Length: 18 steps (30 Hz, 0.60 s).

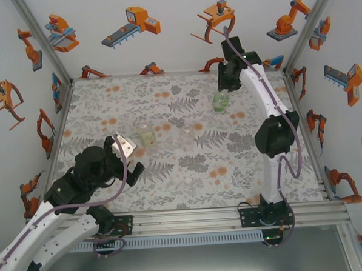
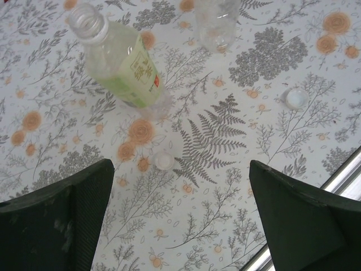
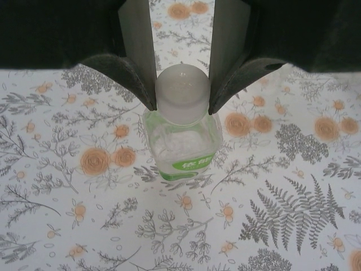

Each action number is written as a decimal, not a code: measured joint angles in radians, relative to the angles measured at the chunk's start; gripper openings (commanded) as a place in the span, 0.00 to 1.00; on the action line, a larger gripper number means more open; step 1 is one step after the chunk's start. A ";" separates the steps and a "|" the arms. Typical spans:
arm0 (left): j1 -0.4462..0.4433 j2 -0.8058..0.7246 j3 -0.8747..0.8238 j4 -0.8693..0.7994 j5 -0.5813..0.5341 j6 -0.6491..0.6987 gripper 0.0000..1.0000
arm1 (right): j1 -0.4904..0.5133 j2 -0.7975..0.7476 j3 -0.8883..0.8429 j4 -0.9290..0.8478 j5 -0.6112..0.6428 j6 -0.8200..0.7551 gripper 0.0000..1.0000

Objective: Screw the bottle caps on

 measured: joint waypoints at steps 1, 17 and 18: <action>0.000 -0.016 -0.009 -0.002 -0.008 0.003 0.97 | -0.001 0.031 0.035 -0.016 0.000 -0.006 0.19; 0.000 -0.076 -0.019 0.008 -0.044 0.006 0.97 | -0.009 0.138 0.113 -0.109 -0.005 -0.011 0.58; 0.000 -0.075 -0.019 0.009 -0.043 0.006 0.97 | -0.009 0.138 0.113 -0.110 -0.006 -0.009 0.59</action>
